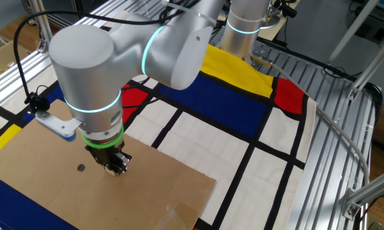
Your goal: Hold a small block with the gripper and sweep it from left to right on the table
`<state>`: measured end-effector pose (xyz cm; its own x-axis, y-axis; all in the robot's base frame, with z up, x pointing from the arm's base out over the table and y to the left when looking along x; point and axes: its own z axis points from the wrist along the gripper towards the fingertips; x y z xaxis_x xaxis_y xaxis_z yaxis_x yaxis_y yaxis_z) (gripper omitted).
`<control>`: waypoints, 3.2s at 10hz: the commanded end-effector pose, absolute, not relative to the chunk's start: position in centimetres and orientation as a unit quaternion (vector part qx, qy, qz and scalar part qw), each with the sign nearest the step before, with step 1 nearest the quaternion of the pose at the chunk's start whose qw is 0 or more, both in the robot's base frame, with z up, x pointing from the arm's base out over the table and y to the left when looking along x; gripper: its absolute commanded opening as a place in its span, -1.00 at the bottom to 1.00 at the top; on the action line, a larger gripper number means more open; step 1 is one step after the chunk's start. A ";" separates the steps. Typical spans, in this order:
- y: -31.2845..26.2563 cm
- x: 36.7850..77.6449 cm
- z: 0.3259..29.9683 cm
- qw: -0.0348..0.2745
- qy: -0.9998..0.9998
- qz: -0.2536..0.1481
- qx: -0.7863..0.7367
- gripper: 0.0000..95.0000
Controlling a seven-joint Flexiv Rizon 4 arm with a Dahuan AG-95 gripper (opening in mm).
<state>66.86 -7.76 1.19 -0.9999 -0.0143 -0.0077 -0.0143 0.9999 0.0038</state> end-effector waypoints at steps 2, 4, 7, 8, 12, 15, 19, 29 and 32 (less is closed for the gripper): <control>-7.5 66.8 1.2 0.001 1.000 0.004 -0.005 -1.00; -7.4 66.8 1.2 0.000 1.000 0.010 -0.003 -1.00; -6.8 66.9 1.4 -0.002 1.000 0.007 0.007 -1.00; -6.8 66.9 1.4 -0.002 1.000 0.008 0.009 -1.00; -6.8 66.9 1.4 -0.002 1.000 0.008 0.013 -1.00; -6.8 66.9 1.4 -0.001 1.000 0.008 0.012 -1.00; -6.8 66.9 1.4 -0.002 1.000 0.009 0.012 -1.00; -6.5 67.0 1.2 -0.003 1.000 0.014 0.016 -1.00; -5.5 67.1 1.4 -0.005 1.000 0.013 0.022 -1.00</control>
<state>67.12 -5.37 1.38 -0.9990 0.0439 0.0110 0.0443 0.9986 0.0306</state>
